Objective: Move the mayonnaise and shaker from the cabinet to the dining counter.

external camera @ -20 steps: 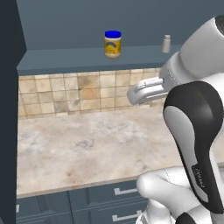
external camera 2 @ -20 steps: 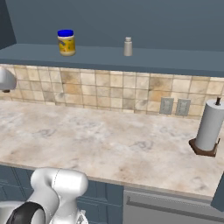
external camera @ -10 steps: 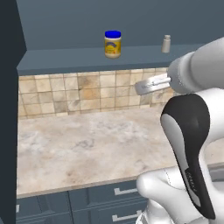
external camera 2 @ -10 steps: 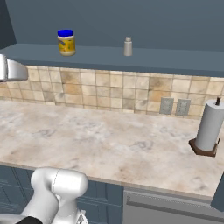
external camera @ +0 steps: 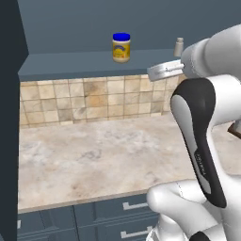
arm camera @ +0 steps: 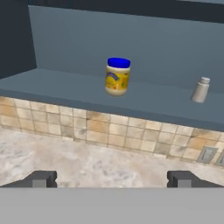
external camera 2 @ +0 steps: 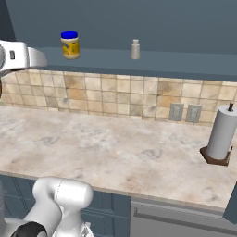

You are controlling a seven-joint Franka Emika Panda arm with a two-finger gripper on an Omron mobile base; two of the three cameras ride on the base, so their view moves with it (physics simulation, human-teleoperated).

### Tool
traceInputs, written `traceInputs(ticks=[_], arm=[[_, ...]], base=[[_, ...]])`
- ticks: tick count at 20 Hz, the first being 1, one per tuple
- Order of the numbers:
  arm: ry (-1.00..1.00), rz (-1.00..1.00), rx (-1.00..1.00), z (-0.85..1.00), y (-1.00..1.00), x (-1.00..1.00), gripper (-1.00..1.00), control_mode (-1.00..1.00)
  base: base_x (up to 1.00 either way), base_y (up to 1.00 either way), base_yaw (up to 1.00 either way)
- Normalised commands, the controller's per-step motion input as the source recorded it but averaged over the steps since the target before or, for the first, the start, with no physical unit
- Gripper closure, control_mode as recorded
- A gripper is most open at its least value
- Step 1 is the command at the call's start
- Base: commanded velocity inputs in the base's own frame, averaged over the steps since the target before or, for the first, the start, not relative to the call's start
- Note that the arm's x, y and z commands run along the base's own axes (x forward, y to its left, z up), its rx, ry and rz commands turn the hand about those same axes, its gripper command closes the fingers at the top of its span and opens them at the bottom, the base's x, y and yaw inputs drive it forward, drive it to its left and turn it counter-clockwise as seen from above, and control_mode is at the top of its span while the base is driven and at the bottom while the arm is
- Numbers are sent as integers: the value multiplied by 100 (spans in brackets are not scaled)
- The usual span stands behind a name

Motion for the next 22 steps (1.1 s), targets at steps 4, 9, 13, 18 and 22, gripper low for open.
traceInputs(ticks=[4, 9, 13, 18, 22], arm=[[-8, 0, 4, 14, -1, 40, -100, -100], [-10, 0, 4, 9, 0, 33, -100, -100], [-1, 0, 6, 16, -1, 34, -100, -100], [0, 0, 5, 12, 0, 42, -100, -100], [2, 0, 2, 0, 0, 49, -100, -100]], base=[[0, 0, 0], [0, 0, 0], [0, 0, 0], [0, 0, 0], [0, 0, 0]])
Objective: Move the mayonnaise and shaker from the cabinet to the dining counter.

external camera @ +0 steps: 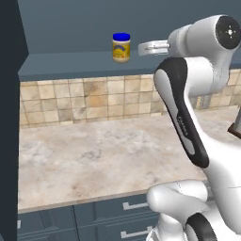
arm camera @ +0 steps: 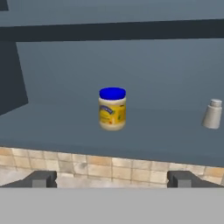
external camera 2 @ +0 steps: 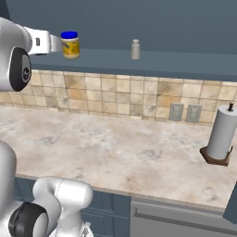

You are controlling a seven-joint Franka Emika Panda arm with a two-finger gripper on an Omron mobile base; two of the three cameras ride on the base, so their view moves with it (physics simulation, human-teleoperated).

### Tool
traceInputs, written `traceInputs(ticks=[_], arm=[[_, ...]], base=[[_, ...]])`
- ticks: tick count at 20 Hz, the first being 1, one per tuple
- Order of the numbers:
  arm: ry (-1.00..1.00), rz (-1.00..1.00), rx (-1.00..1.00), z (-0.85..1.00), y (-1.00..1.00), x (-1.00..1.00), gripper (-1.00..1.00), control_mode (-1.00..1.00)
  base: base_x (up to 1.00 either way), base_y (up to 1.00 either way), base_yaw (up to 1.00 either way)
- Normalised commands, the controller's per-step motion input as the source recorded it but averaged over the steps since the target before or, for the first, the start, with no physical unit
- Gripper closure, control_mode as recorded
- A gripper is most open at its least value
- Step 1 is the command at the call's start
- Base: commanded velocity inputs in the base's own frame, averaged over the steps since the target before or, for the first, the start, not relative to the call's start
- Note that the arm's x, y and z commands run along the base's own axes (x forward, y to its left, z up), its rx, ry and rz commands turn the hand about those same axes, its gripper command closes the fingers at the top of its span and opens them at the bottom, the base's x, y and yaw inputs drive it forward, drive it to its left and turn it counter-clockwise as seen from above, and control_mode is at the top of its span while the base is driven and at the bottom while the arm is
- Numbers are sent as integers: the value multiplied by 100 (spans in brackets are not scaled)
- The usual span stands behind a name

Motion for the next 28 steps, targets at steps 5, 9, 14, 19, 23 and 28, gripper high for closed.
traceInputs(ticks=[5, 9, 14, 19, 23, 28], arm=[[1, 0, 0, 0, 0, 56, -100, -100], [0, 0, 0, 0, 0, 53, -100, -100], [0, 0, 0, 0, 5, 39, -100, -100], [0, 0, 0, 0, 16, 33, -100, -100], [1, 0, 0, 0, 16, 38, -100, -100], [5, 0, 0, 0, 10, 51, -100, -100]], base=[[0, 0, 0], [0, 0, 0], [0, 0, 0], [0, 0, 0], [0, 0, 0], [0, 0, 0]])
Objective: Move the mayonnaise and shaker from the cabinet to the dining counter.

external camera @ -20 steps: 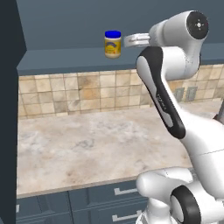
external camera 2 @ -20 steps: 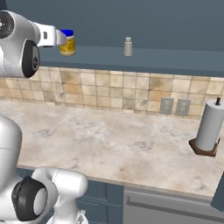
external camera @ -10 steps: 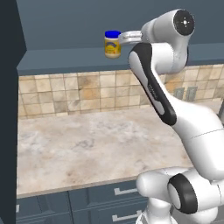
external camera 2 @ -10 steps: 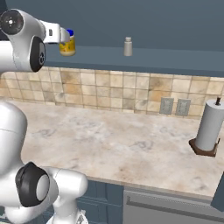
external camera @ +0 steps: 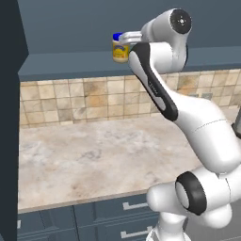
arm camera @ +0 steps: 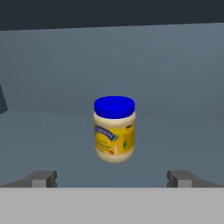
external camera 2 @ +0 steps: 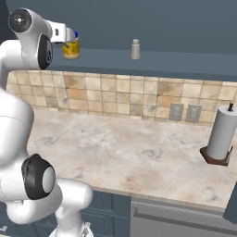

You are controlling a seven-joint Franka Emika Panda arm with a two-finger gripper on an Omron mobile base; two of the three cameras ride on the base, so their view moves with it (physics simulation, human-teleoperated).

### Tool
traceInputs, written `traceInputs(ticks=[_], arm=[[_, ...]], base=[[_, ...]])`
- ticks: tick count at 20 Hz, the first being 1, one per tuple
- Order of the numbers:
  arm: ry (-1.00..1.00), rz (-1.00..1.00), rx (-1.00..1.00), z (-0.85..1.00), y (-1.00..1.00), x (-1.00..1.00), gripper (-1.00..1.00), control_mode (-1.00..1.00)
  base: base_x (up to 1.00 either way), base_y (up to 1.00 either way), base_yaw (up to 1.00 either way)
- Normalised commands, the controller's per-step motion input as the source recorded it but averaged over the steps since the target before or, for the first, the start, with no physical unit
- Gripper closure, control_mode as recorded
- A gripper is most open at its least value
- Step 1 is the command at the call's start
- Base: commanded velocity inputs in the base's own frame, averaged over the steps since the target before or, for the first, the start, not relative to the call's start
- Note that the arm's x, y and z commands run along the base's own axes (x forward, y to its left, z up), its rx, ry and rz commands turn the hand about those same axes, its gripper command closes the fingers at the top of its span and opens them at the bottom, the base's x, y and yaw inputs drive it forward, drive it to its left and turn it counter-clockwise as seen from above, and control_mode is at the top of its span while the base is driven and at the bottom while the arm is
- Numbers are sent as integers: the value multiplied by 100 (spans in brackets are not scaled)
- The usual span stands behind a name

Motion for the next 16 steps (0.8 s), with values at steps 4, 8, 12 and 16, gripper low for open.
traceInputs(ticks=[4, 8, 12, 16], arm=[[5, 0, 0, 0, 9, 54, -100, -100], [3, 0, 0, 0, 10, 54, -100, -100], [0, 0, 0, 0, 4, 46, -100, -100], [0, 0, 0, -3, 1, 44, -100, -100]], base=[[0, 0, 0], [0, 0, 0], [0, 0, 0], [0, 0, 0]])
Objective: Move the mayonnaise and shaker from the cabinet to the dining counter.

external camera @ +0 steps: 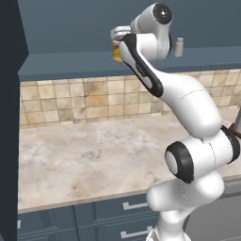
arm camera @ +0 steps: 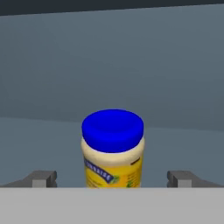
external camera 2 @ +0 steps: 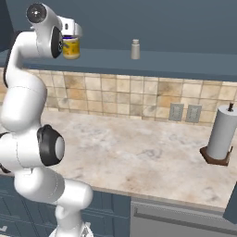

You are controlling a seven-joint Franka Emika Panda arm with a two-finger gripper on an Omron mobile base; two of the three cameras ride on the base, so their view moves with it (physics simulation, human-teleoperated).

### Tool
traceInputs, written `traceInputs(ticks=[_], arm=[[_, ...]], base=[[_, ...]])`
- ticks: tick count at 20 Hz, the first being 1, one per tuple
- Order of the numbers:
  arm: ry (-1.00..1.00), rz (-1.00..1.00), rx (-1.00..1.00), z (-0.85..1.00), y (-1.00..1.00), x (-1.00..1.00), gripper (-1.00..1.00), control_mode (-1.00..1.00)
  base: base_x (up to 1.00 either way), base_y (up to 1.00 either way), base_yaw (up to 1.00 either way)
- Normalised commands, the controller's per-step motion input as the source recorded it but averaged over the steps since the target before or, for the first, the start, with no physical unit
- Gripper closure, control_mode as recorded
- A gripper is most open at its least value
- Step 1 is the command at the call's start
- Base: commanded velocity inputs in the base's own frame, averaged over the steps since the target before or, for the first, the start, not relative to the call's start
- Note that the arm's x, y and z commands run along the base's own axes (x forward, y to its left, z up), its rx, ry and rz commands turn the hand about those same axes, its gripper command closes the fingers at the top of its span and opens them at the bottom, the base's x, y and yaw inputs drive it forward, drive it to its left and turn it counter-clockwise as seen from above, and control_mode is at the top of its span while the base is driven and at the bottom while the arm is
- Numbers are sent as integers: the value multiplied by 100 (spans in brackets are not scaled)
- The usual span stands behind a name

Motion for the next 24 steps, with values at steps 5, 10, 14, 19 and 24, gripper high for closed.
traceInputs(ticks=[5, 10, 14, 19, 24], arm=[[0, 0, -1, -17, 8, 38, -100, -100], [0, 0, -1, -8, 7, 32, -100, -100], [0, 0, 0, -3, 1, 36, -100, -100], [0, 0, 0, -12, 1, 34, -100, -100], [0, 0, 0, -8, 6, 30, -100, -100]], base=[[0, 0, 0], [0, 0, 0], [0, 0, 0], [0, 0, 0], [0, 0, 0]])
